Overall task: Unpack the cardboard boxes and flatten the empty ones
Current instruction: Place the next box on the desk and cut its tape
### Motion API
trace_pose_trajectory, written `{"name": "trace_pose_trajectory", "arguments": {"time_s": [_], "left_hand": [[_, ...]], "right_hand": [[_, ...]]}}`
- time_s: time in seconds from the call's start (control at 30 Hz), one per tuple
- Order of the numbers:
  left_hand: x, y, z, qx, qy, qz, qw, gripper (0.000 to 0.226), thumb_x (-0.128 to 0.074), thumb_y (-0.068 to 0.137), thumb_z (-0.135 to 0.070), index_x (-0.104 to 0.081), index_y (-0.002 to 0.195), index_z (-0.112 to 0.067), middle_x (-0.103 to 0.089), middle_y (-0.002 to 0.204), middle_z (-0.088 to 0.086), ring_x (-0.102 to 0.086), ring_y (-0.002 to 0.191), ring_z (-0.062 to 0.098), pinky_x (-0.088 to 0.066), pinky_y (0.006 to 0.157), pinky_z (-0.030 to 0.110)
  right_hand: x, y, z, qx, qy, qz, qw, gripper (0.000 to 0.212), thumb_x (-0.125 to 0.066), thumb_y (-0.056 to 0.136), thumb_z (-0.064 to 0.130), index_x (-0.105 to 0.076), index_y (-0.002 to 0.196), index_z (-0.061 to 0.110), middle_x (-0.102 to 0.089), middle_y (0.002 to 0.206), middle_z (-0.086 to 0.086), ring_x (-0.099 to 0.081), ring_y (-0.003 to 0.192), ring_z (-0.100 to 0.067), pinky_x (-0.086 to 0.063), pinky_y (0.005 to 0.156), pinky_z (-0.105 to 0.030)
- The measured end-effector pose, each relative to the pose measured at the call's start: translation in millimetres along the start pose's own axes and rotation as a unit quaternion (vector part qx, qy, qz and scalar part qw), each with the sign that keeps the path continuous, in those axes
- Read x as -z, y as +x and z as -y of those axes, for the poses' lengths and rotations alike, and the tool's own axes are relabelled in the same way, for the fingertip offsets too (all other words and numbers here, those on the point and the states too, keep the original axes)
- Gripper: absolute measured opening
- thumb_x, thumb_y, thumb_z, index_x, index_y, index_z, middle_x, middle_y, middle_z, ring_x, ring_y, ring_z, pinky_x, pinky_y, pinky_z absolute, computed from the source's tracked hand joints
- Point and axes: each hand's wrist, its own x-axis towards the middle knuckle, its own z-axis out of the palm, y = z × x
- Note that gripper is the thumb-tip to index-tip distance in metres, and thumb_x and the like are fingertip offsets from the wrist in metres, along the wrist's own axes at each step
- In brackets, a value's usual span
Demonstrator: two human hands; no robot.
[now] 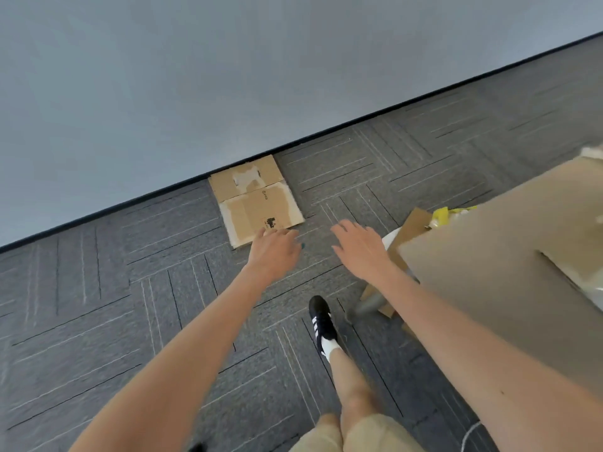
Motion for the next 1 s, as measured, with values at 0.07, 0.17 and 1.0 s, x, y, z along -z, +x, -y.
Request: {"name": "trace_pose_trajectory", "arguments": {"time_s": [0.07, 0.17, 1.0], "left_hand": [[24.7, -34.8, -36.4, -0.024, -0.001, 0.000, 1.000, 0.041, -0.035, 0.104, -0.039, -0.052, 0.137, -0.019, -0.060, 0.135, 0.005, -0.051, 0.127, 0.030, -0.030, 0.111, 0.047], [59.7, -80.0, -93.2, -0.069, -0.001, -0.017, 0.997, 0.042, -0.035, 0.105, -0.037, -0.050, 0.139, -0.019, -0.060, 0.136, 0.006, -0.053, 0.127, 0.028, -0.030, 0.110, 0.044], [240.0, -217.0, -433.9, -0.324, 0.012, -0.162, 0.932, 0.048, -0.033, 0.105, -0.042, -0.042, 0.147, -0.021, -0.053, 0.143, 0.003, -0.051, 0.129, 0.024, -0.033, 0.108, 0.041]], "right_hand": [[30.5, -53.2, -3.3, -0.035, 0.009, -0.006, 0.999, 0.039, -0.045, 0.100, 0.031, -0.043, 0.136, 0.015, -0.047, 0.136, -0.005, -0.050, 0.119, -0.023, -0.041, 0.093, -0.035], [72.6, -130.7, -13.4, -0.093, 0.021, -0.005, 0.995, 0.035, -0.046, 0.100, 0.028, -0.046, 0.132, 0.014, -0.049, 0.130, -0.005, -0.052, 0.113, -0.024, -0.042, 0.086, -0.034], [292.2, -512.7, -145.1, -0.441, 0.006, -0.218, 0.870, 0.031, -0.044, 0.100, 0.029, -0.048, 0.121, 0.007, -0.053, 0.120, -0.009, -0.056, 0.102, -0.031, -0.038, 0.068, -0.034]]}}
